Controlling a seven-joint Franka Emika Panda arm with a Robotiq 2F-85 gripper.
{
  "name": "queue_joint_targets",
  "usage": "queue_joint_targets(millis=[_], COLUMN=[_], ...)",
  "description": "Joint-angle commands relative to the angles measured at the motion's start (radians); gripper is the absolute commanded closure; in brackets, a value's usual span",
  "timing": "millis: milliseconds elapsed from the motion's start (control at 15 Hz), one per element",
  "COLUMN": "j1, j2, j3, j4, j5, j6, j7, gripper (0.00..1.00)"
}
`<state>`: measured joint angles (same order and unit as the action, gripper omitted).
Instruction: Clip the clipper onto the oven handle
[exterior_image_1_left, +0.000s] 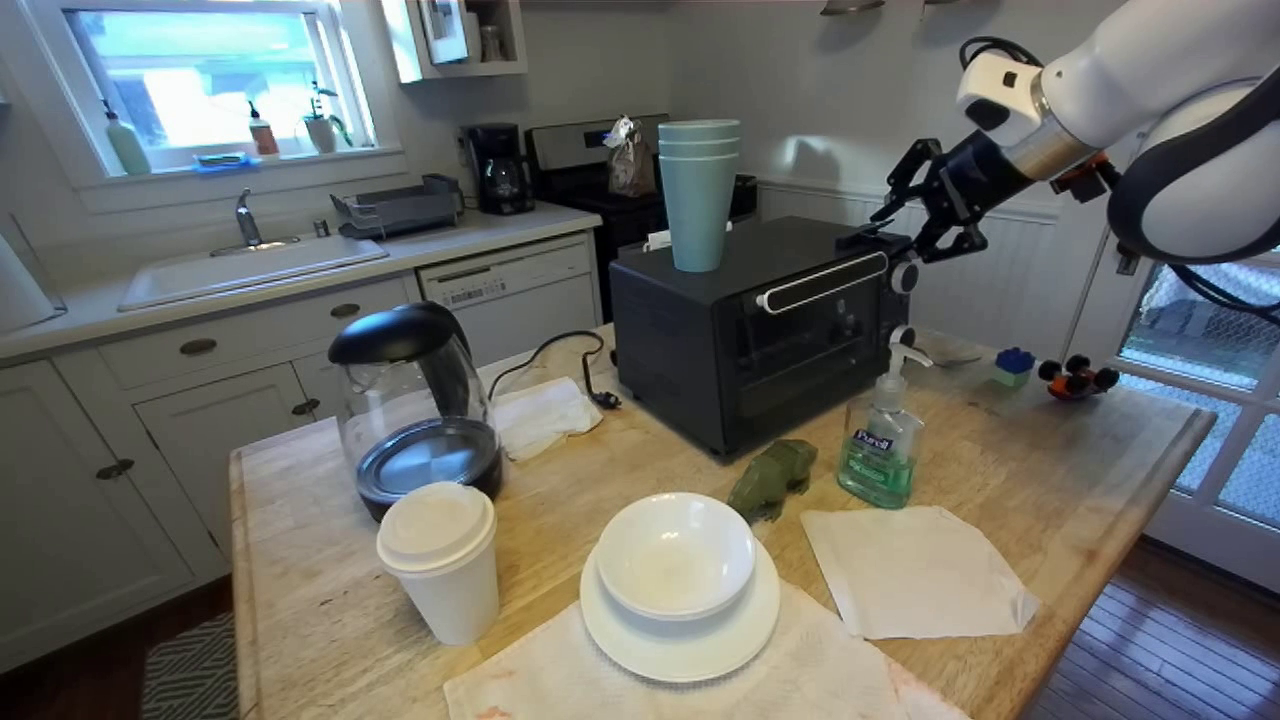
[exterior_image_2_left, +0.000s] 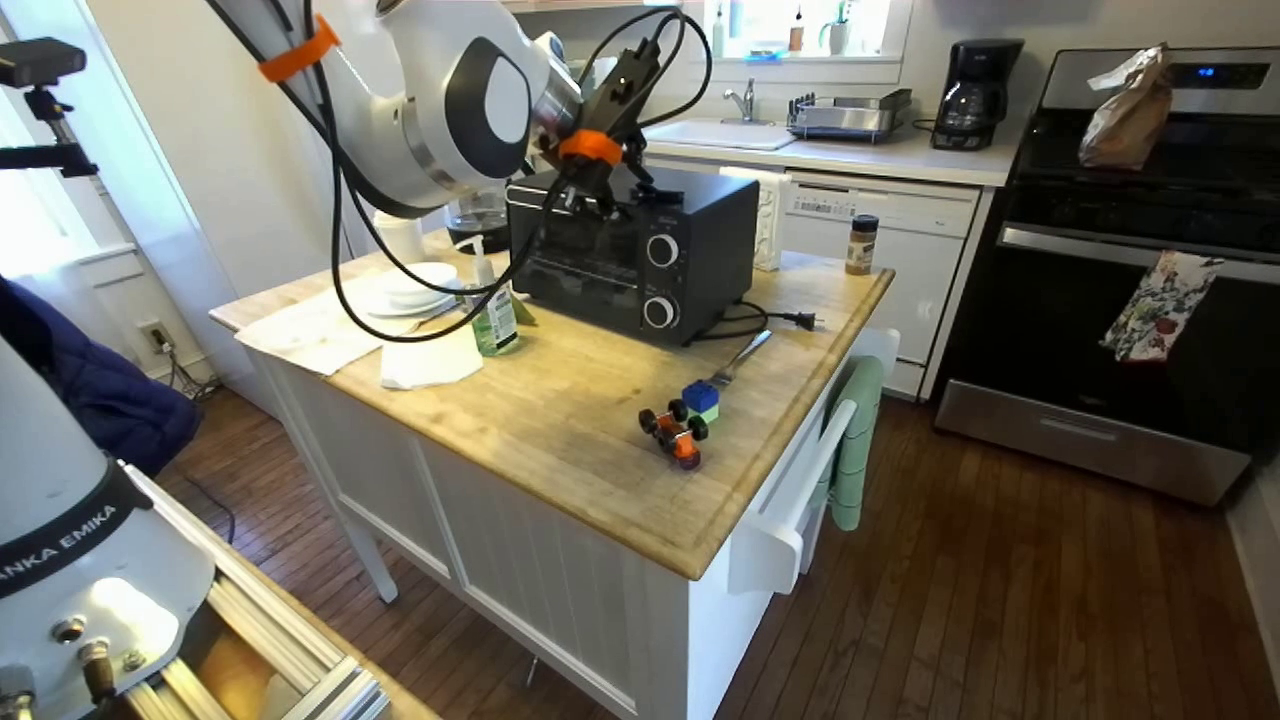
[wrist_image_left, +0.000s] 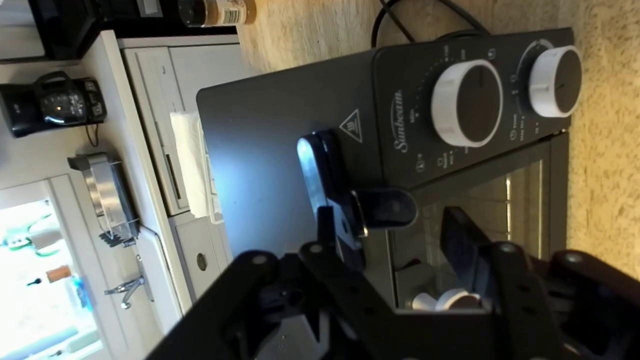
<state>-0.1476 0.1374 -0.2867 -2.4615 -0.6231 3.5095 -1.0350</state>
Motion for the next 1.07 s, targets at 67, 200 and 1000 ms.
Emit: queue_joint_targets(millis=[67, 200, 1000], j1=[-0.037, -0.043, -0.109], j2=[0.018, 0.021, 0.032], j3=[0.021, 0.023, 0.055], j4=[0.03, 0.035, 0.054], j5=[-0.056, -0.066, -0.209], j6=[0.009, 0.008, 0.012], j7=[0.052, 0.059, 0.112], gripper=[0.43, 0.34, 0.4])
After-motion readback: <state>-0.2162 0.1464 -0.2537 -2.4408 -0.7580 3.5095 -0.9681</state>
